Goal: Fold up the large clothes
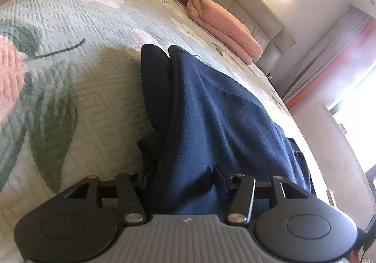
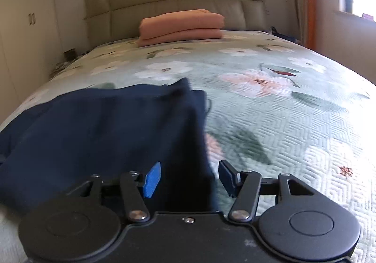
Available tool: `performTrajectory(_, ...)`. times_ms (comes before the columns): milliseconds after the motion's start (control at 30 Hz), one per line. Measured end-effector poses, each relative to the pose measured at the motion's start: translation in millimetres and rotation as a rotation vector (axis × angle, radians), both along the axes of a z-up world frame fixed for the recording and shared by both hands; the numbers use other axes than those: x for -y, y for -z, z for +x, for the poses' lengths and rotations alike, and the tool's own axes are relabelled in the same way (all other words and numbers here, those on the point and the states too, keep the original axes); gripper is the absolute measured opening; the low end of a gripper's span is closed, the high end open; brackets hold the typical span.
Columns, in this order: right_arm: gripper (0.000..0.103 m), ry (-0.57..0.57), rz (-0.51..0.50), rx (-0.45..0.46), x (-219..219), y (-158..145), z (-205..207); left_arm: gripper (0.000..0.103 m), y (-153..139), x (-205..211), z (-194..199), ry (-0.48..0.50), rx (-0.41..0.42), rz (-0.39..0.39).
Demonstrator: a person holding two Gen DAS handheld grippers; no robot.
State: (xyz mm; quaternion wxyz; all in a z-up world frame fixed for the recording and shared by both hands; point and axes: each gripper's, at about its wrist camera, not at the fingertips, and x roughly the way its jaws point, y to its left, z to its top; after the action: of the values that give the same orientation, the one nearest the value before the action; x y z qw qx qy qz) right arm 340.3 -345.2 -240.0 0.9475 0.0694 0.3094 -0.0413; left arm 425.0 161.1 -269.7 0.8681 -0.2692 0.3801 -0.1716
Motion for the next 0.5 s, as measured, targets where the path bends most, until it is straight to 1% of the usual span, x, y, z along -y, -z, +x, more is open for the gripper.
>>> performTrajectory(67, 0.069, 0.036, -0.035, 0.006, 0.0, 0.9, 1.6, 0.046, 3.2, 2.2, 4.3, 0.01, 0.0, -0.02)
performTrajectory(100, 0.069, 0.064, -0.028, 0.006, 5.4, 1.3, 2.7, 0.036, 7.1, 3.8, 8.4, 0.022, -0.009, -0.044)
performTrajectory(133, 0.07, 0.087, -0.001, 0.003, 12.3, 1.7, 3.2, 0.033, 11.4, 2.7, 8.1, 0.025, -0.014, -0.067)
performTrajectory(200, 0.07, 0.127, 0.077, -0.004, 28.4, 3.4, 2.6, 0.031, 16.2, 1.2, 10.6, 0.021, -0.012, -0.108)
performTrajectory(267, 0.07, 0.112, 0.132, -0.002, 35.5, 2.9, 0.0, 0.029, 19.1, -2.5, 10.0, 0.018, -0.012, -0.14)
performTrajectory(333, 0.07, 0.066, 0.134, 0.005, 29.8, 0.9, -2.8, 0.028, 20.0, -6.5, 8.2, 0.018, -0.016, -0.157)
performTrajectory(433, 0.07, -0.045, 0.127, 0.021, 8.9, -3.3, -5.6, 0.033, 19.5, -12.4, 3.6, 0.0, -0.025, -0.169)
performTrajectory(500, 0.07, -0.086, 0.113, 0.023, -5.9, -3.5, -4.9, 0.035, 21.7, -14.4, 1.8, -0.001, -0.022, -0.176)
